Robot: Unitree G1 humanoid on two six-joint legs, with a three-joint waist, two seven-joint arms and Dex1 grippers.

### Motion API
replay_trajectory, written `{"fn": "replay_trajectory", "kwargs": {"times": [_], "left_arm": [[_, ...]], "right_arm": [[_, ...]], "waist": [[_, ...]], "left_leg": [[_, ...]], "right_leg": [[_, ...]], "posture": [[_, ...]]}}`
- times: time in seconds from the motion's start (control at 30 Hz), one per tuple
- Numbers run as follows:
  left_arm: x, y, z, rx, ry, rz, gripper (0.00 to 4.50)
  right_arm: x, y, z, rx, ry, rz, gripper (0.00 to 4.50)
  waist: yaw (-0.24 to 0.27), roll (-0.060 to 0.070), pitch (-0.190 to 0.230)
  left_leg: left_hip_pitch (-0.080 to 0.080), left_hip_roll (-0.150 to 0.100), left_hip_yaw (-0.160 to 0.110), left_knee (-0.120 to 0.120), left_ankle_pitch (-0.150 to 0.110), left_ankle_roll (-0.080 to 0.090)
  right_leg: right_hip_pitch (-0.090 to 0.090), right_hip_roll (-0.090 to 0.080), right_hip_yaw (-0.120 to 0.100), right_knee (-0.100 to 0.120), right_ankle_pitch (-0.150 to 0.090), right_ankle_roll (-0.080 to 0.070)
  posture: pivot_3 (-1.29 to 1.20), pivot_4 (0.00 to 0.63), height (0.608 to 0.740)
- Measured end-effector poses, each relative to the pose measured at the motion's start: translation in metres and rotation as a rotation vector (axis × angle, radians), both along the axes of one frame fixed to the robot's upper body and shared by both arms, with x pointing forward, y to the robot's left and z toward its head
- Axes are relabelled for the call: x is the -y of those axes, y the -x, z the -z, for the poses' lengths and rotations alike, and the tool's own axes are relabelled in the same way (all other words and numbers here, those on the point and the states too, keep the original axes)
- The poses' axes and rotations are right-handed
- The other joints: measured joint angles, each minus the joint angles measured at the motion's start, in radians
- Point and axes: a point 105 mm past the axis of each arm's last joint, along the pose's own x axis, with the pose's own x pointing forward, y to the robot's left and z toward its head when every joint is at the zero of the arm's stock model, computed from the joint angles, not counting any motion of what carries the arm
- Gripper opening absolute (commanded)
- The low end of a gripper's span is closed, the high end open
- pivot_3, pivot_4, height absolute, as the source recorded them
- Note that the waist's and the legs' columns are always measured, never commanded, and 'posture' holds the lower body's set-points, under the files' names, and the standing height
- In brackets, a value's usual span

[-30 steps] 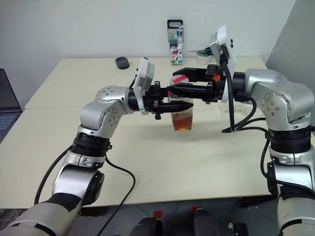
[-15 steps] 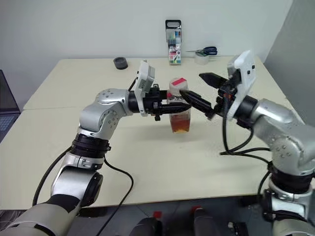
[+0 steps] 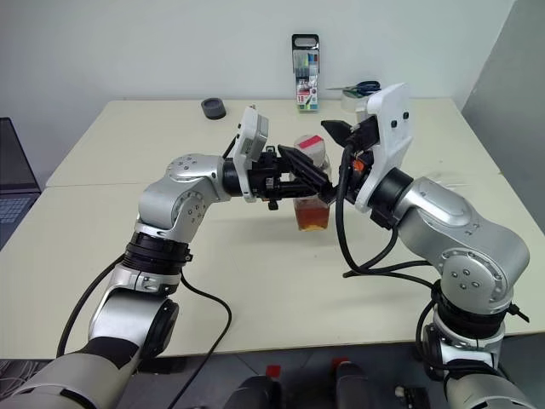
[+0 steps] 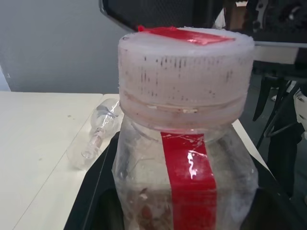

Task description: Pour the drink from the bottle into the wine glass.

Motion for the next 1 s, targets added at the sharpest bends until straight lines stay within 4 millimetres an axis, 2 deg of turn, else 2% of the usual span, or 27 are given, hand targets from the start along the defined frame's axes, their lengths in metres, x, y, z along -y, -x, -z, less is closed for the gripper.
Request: {"fn": "replay_trajectory", "kwargs": {"times": [0.33,0.43,0.63,0.83,1.0], "left_arm": [[0.000,0.001,-0.001,0.014,0.002,-0.010,1.90],[-0.001,0.001,-0.001,0.014,0.001,-0.014,1.90],[-0.001,0.000,-0.001,0.015,0.001,-0.018,1.90],[0.000,0.001,-0.001,0.014,0.000,-0.016,1.90],[0.005,0.006,0.002,0.010,-0.016,0.030,1.90]], "right_arm": [[0.001,-0.009,0.006,-0.032,0.008,0.008,4.46],[0.001,-0.009,0.005,-0.029,0.004,0.006,3.83],[0.001,-0.011,0.003,-0.026,-0.008,0.007,1.83],[0.002,-0.011,0.003,-0.022,0.013,-0.018,1.84],[0.013,-0.012,0.003,-0.002,0.133,-0.219,1.84]], "waist": [[0.000,0.000,0.000],[0.000,0.000,0.000],[0.000,0.000,0.000],[0.000,0.000,0.000],[0.000,0.000,0.000]], "left_leg": [[0.000,0.000,0.000,0.000,0.000,0.000],[0.000,0.000,0.000,0.000,0.000,0.000],[0.000,0.000,0.000,0.000,0.000,0.000],[0.000,0.000,0.000,0.000,0.000,0.000],[0.000,-0.001,0.001,0.000,-0.001,0.002]], "right_leg": [[0.000,0.001,0.000,0.000,0.000,0.000],[0.000,0.001,0.000,0.000,0.000,0.000],[0.000,0.001,0.000,0.000,0.000,0.000],[0.000,0.001,0.000,0.000,0.000,0.000],[0.002,0.002,-0.001,-0.001,0.000,0.000]], "posture": [[0.00,0.150,0.740],[0.00,0.150,0.740],[0.00,0.150,0.740],[0.00,0.150,0.740],[0.00,0.150,0.740]]}}
